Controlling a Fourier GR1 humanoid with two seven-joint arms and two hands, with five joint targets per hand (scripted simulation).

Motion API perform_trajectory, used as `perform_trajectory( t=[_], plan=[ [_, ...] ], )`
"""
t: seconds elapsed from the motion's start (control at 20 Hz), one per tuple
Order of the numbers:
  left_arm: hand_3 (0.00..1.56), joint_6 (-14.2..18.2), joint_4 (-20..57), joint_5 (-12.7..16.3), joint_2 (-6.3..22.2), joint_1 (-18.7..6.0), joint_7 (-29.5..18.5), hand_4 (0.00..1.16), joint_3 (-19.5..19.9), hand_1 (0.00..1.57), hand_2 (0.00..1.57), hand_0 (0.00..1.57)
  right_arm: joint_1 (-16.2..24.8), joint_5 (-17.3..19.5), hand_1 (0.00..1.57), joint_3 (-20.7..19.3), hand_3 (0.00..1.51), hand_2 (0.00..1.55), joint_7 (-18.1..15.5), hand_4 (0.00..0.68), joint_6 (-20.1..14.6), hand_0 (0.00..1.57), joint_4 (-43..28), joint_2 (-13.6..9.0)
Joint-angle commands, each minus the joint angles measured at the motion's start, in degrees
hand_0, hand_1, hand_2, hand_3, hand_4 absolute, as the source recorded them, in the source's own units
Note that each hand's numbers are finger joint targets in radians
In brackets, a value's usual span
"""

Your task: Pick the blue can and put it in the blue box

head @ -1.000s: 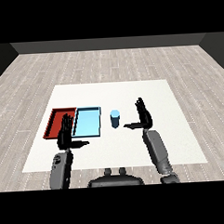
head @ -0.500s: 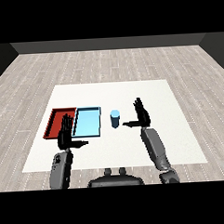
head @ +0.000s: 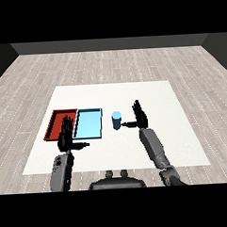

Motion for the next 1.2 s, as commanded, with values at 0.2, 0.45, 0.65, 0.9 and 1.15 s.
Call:
perform_trajectory(
  t=[0.2, 0.45, 0.65, 0.9, 1.15],
  plan=[
    [0.00, -1.0, -3.2, 1.8, -0.4, 2.9, -0.4, 0.00, -0.2, 0.00, 0.00, 0.00, -1.5, -3.0, 0.00, 3.0, 0.00, 0.00, -2.2, 0.000, -2.1, 0.00, 6.7, 0.2],
    [0.00, -1.4, -0.9, 2.6, 0.7, 0.7, 0.5, 0.00, 1.0, 0.00, 0.00, 0.00, -3.2, -5.5, 0.00, 4.0, 0.00, 0.00, -5.5, 0.000, -0.5, 0.00, 11.7, 0.2],
    [0.00, 0.8, -2.5, 2.1, 0.1, -1.2, 2.7, 0.00, 0.8, 0.00, 0.00, 0.00, -6.8, -6.7, 0.00, 3.0, 0.00, 0.00, -7.6, 0.000, 1.3, 0.00, 17.9, 0.2],
    [0.00, -0.5, 0.6, 0.5, -0.5, 1.3, -2.9, 0.00, 0.0, 0.00, 0.00, 0.00, -6.5, -9.0, 0.00, 6.4, 0.00, 0.00, -4.2, 0.000, -1.8, 0.00, 13.8, -0.8],
    [0.00, -0.1, -1.5, 1.1, 0.8, 0.5, 0.2, 0.00, 0.8, 0.00, 0.00, 0.00, -9.7, -18.5, 0.00, 15.7, 0.00, 0.00, -11.4, 0.000, -3.5, 0.00, 21.6, 0.2]
  ],
)
